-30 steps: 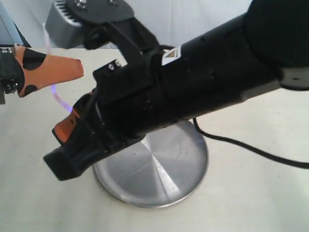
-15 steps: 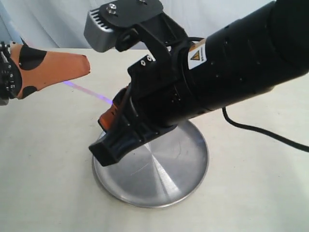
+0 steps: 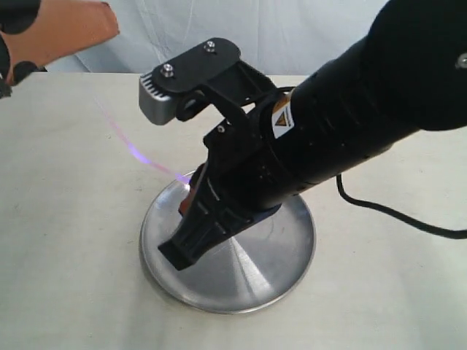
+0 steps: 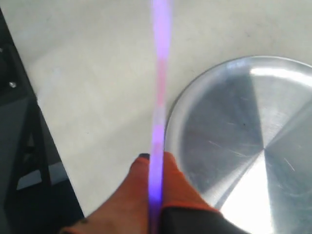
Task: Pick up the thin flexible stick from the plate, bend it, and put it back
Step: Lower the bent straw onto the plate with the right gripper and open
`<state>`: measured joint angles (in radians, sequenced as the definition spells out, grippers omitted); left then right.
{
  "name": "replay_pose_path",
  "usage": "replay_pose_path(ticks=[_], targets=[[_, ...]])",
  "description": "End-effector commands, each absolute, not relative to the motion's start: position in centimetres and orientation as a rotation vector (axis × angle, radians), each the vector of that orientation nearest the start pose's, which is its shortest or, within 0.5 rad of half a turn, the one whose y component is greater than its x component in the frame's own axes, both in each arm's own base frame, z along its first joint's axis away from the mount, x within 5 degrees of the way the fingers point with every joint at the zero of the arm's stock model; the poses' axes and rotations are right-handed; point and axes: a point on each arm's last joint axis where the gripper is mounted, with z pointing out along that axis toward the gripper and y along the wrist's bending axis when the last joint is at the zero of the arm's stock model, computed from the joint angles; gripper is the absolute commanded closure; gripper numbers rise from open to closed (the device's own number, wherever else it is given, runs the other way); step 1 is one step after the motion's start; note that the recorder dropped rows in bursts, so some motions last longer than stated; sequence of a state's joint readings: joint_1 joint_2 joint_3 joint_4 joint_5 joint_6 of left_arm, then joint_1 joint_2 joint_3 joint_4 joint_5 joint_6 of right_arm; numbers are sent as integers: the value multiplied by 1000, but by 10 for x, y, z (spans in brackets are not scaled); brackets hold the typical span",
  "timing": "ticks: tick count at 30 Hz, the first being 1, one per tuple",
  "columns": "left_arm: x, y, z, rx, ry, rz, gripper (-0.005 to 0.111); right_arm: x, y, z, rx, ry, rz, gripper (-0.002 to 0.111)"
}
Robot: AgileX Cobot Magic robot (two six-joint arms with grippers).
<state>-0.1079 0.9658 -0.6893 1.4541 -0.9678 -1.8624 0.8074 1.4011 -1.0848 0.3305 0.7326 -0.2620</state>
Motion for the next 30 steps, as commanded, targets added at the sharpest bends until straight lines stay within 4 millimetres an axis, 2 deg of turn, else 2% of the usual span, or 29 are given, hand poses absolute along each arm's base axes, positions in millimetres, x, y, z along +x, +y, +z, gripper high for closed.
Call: replay_pose_path(ticks=[1, 4, 7, 12, 16, 20, 21, 23, 28, 30], targets=[[156, -86, 375, 498, 1596, -1012, 60, 193, 224, 288, -1143, 2382, 523, 109], [145, -78, 391, 477, 1547, -877, 63, 198, 225, 279, -1176, 2396, 454, 109], [130, -70, 404, 434, 1483, -762, 66, 209, 224, 264, -1195, 2425, 305, 109], [101, -58, 420, 384, 1369, -627, 72, 236, 219, 232, -1143, 2506, 177, 109], [80, -52, 425, 410, 1310, -526, 89, 260, 217, 201, -1082, 2551, 155, 109], [62, -49, 429, 415, 1253, -503, 107, 278, 214, 172, -1043, 2582, 135, 109], [60, -49, 429, 416, 1246, -498, 107, 280, 214, 166, -1060, 2577, 118, 108], [57, -48, 429, 416, 1231, -480, 107, 284, 215, 158, -1079, 2565, 98, 100], [64, -43, 424, 365, 1242, -418, 107, 286, 216, 154, -1056, 2565, 110, 59], [69, -39, 417, 323, 1264, -396, 107, 283, 214, 160, -1018, 2599, 121, 57]])
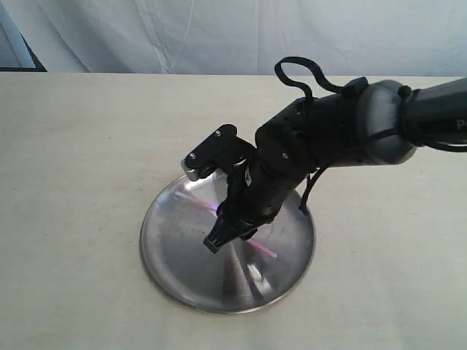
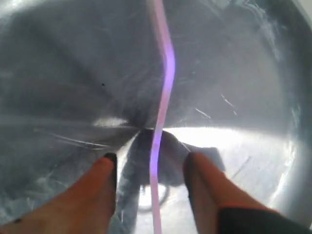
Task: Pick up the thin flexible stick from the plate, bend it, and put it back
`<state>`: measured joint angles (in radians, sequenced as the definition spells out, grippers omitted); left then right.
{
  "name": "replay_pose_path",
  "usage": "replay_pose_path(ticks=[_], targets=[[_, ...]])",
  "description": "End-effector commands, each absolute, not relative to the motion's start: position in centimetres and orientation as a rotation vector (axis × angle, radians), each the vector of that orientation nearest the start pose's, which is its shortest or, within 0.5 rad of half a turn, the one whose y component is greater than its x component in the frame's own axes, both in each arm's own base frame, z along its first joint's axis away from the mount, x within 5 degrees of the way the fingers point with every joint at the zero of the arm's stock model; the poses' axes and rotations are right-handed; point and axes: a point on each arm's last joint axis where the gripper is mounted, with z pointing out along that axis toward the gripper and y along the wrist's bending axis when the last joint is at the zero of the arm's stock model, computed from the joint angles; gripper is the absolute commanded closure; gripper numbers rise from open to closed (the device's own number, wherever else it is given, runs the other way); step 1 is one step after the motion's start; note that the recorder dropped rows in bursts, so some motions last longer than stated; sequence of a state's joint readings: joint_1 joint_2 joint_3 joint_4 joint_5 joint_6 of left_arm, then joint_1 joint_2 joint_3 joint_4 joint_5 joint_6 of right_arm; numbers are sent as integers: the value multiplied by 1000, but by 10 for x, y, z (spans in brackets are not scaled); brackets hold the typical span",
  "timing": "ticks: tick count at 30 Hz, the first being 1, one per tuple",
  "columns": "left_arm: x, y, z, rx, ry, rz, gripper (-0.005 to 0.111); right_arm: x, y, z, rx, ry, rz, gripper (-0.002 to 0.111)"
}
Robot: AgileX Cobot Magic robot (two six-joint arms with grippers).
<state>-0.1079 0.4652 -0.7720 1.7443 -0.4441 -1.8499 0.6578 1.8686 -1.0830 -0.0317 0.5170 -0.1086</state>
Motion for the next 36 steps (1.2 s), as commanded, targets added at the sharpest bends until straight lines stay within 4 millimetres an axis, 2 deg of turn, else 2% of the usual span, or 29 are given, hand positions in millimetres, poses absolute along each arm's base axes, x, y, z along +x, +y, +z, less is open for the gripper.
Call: replay_pose_path(ticks=[1, 3, 7, 9, 15, 23, 28, 31, 33, 36], targets=[[72, -37, 413, 297, 1276, -377, 107, 281, 213, 165, -1003, 2607, 130, 60], [79, -32, 403, 234, 1304, -333, 107, 277, 211, 178, -990, 2599, 142, 72], [91, -14, 386, 63, 1342, -185, 107, 267, 203, 223, -953, 2503, 179, 109], [94, -6, 381, -16, 1345, -131, 107, 260, 198, 250, -921, 2429, 207, 108], [94, 1, 381, -79, 1333, -78, 107, 228, 173, 324, -837, 2210, 278, 108], [94, 1, 381, -81, 1332, -74, 107, 185, 143, 384, -731, 2002, 381, 108], [94, 1, 381, -81, 1332, -74, 107, 174, 134, 397, -714, 1952, 394, 108], [94, 1, 381, -85, 1331, -71, 107, 152, 114, 409, -709, 1921, 365, 108], [94, 1, 381, -85, 1331, -71, 107, 146, 92, 403, -631, 1899, 306, 108], [94, 1, 381, -85, 1331, -71, 107, 131, 50, 365, -389, 1850, 220, 108]])
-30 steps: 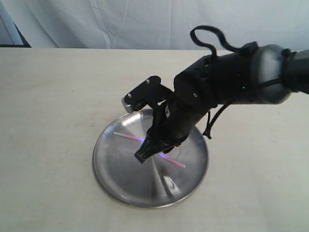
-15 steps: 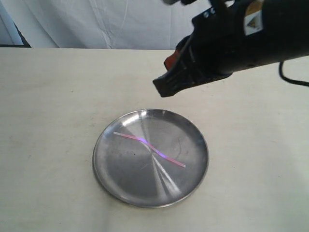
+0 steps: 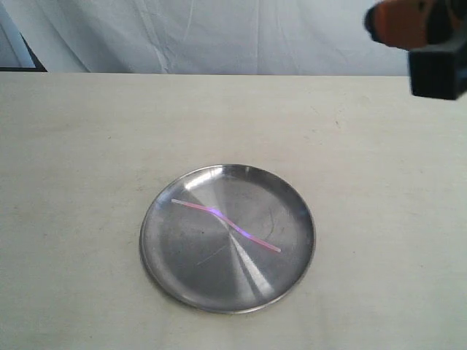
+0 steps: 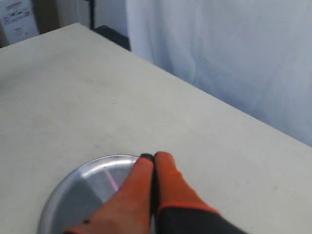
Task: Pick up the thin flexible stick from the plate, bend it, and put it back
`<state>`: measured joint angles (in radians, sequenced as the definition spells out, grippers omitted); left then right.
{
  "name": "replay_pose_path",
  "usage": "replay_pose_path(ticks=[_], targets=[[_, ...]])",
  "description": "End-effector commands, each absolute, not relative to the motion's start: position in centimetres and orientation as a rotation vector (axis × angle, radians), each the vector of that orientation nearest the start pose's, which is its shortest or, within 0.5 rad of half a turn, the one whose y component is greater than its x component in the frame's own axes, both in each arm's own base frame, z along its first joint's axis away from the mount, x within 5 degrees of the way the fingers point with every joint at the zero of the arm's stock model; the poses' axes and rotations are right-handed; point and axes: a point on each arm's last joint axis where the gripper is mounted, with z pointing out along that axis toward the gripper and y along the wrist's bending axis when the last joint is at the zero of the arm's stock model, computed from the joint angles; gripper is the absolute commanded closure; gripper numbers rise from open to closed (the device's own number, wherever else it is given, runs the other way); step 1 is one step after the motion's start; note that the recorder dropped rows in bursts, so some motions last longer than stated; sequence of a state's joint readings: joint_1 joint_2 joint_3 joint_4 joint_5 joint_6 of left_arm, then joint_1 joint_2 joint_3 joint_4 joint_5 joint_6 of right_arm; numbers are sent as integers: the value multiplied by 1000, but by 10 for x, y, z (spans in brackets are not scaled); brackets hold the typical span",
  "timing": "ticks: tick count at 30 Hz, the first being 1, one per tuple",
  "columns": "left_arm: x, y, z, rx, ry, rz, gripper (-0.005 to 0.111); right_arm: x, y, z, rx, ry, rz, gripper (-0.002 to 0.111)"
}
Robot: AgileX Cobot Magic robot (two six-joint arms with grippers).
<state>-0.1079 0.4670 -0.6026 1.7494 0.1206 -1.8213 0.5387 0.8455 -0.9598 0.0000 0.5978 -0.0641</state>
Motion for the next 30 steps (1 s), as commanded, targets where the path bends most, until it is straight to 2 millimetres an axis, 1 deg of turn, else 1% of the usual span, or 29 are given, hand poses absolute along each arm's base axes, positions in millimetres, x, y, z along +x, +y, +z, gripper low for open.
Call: replay_pose_path(ticks=[1, 2, 5, 8, 9, 13, 16, 20, 30], targets=[[94, 1, 381, -85, 1331, -71, 107, 125, 41, 346, -338, 1844, 187, 108], [94, 1, 381, -85, 1331, -71, 107, 114, 30, 324, -277, 1838, 157, 108], [94, 1, 381, -85, 1331, -71, 107, 93, 17, 286, -183, 1822, 120, 108], [94, 1, 381, -85, 1331, -71, 107, 73, 10, 254, -116, 1777, 89, 108], [94, 1, 381, -85, 1331, -71, 107, 69, 8, 243, -98, 1765, 82, 108], [94, 1, 381, -85, 1331, -71, 107, 57, 4, 214, -18, 1661, 76, 108], [94, 1, 381, -85, 1331, -71, 107, 56, 4, 195, 66, 1681, 132, 108], [93, 1, 382, -84, 1330, -72, 107, 54, 7, 186, 77, 1791, 174, 108], [93, 1, 382, -84, 1330, -72, 107, 54, 7, 186, 77, 1791, 174, 108]])
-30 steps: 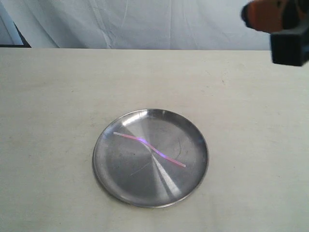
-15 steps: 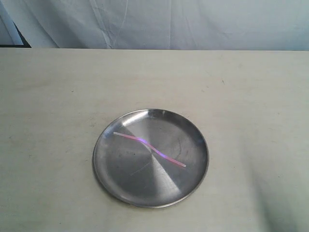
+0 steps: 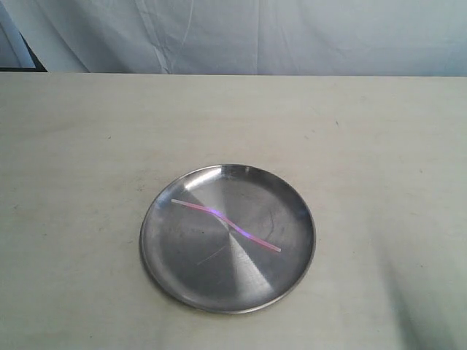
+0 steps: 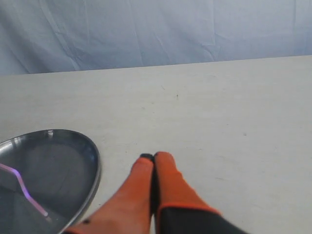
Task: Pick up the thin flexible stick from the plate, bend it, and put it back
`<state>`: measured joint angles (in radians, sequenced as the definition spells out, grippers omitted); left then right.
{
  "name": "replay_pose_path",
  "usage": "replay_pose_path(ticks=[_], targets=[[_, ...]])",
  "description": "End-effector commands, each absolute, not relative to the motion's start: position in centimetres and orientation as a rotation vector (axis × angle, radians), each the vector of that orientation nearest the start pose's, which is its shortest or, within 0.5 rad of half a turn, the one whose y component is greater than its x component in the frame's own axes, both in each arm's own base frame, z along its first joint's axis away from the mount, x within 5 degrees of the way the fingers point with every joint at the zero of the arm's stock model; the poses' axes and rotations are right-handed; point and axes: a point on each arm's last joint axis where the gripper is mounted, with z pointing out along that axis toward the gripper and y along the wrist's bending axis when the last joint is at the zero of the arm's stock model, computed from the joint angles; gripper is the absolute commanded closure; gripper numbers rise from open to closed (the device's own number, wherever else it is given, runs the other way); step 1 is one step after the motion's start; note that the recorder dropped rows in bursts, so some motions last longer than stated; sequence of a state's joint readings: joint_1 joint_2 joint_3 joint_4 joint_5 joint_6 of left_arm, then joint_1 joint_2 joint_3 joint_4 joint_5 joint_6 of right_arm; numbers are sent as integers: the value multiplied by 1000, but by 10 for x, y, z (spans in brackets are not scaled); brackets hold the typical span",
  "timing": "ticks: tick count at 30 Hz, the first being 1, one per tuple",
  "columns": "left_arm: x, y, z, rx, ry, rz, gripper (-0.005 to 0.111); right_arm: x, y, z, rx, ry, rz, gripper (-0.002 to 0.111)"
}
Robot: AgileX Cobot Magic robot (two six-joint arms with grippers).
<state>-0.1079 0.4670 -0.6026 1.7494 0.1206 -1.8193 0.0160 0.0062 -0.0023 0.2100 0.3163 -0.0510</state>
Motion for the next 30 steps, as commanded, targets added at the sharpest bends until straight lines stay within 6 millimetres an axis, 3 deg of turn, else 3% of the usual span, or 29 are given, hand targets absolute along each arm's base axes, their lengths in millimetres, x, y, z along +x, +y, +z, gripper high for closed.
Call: replay_pose_path(ticks=[1, 8, 12, 15, 18, 23, 30], targets=[[93, 1, 382, -84, 1330, -72, 107, 54, 7, 186, 79, 1791, 175, 108], [93, 3, 382, -105, 1326, -70, 107, 54, 7, 186, 78, 1791, 174, 108], [92, 9, 376, -506, 1296, -456, 107, 54, 7, 186, 78, 1791, 174, 108], [88, 17, 355, -831, 1238, -663, 107, 54, 7, 186, 81, 1791, 176, 108], [80, 21, 326, -1046, 1159, -790, 107, 54, 7, 186, 81, 1791, 176, 108], [75, 18, 295, -1174, 1039, -990, 107, 54, 7, 186, 81, 1791, 176, 108], [78, 16, 274, -1217, 1053, -1032, 107, 54, 7, 186, 81, 1791, 176, 108]])
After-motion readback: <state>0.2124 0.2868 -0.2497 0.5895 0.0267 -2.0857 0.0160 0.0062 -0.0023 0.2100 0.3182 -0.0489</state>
